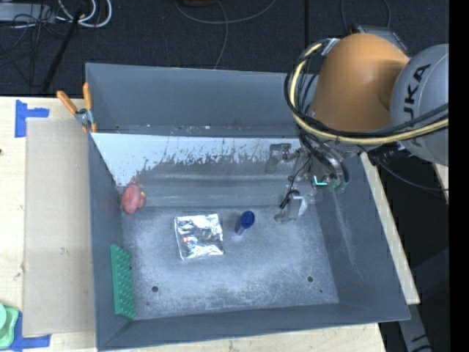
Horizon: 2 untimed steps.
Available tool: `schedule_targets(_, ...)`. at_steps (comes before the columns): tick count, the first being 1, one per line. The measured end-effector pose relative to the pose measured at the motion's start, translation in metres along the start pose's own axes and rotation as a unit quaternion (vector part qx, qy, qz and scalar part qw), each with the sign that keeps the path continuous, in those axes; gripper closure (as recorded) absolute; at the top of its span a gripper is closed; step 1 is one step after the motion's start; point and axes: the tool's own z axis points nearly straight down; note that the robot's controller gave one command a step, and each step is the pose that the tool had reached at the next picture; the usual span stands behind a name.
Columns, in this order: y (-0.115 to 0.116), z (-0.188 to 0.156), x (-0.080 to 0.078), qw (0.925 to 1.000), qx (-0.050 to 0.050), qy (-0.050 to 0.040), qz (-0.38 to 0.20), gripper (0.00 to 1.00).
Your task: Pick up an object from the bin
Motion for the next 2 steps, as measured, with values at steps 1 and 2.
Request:
schedule_targets(1, 0.0100, 0.1724, -0.0038, 0.9998, 0.000, 0.0000, 0.021, 0.00)
schedule_targets(2, 0.0099, 0.1678, -0.0058, 0.9998, 0.000, -0.0033, 0.021, 1.00)
